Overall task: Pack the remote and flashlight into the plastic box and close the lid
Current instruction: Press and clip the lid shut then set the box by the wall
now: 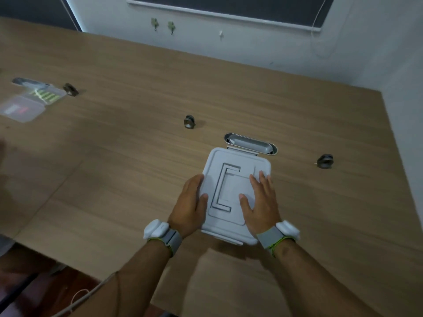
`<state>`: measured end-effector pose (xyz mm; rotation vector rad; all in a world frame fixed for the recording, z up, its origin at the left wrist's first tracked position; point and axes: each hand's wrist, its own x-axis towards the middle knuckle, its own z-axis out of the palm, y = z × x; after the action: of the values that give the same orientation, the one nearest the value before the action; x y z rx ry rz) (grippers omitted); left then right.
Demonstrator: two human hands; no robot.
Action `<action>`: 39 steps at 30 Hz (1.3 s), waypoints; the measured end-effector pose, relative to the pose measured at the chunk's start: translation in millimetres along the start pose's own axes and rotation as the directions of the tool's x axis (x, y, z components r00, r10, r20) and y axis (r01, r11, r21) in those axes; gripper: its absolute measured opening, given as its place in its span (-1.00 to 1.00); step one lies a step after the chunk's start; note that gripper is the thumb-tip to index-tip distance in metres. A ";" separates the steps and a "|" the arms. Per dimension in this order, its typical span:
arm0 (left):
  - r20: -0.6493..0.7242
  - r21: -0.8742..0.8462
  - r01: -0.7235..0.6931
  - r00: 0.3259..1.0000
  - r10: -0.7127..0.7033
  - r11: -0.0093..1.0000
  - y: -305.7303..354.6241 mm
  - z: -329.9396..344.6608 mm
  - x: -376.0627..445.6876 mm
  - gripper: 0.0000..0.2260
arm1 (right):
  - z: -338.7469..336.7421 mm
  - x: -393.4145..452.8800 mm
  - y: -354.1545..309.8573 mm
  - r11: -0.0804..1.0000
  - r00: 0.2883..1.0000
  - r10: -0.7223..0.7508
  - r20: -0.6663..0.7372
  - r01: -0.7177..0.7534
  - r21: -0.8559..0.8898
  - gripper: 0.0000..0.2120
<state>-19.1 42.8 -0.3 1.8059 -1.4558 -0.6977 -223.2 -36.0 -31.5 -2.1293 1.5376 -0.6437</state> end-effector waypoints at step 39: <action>0.350 0.148 -0.138 0.933 0.078 0.979 -15.8 -24.8 134.9 -0.66 | 23.8 -54.4 -77.5 0.950 0.994 0.109 0.022 -0.098 -0.298 -0.10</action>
<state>39.4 -82.2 4.9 1.7745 -1.8812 -0.8884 -165.7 40.1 -11.0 -2.2381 1.8065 -0.3501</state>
